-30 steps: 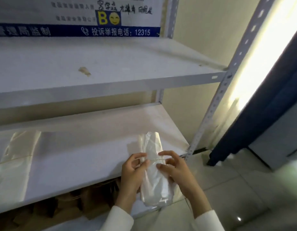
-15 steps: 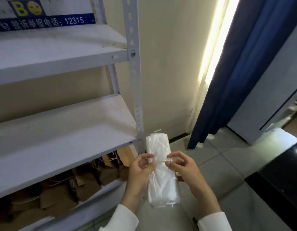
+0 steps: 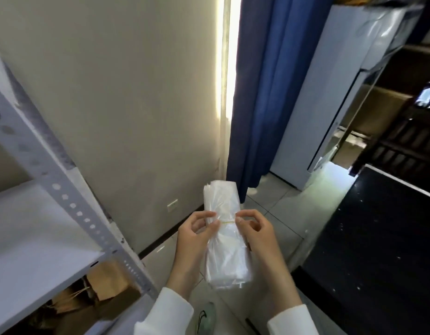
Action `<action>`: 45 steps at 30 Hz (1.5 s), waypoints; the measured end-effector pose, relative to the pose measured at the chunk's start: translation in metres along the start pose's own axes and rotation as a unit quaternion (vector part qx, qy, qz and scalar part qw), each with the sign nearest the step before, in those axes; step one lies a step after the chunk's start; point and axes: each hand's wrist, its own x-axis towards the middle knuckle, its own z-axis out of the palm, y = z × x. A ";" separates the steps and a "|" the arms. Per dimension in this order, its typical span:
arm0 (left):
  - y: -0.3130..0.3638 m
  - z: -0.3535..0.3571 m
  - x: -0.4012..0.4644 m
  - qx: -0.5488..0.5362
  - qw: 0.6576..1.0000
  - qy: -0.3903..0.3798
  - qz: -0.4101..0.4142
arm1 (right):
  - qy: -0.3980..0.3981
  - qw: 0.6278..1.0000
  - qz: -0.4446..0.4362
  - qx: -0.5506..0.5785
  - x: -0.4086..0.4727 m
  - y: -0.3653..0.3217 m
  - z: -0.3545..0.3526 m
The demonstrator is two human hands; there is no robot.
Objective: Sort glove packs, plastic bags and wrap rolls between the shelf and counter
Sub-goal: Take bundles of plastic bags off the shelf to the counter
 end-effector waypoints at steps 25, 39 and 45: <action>0.062 0.222 0.362 0.122 0.978 -0.168 0.036 | 0.228 0.969 -0.005 0.101 0.346 -0.063 -0.112; 0.018 0.435 0.509 0.186 0.911 -0.366 -0.035 | 0.397 0.898 0.033 0.187 0.476 -0.046 -0.274; 0.019 0.519 0.549 0.153 0.890 -0.428 -0.046 | 0.457 0.872 0.030 0.171 0.521 -0.057 -0.335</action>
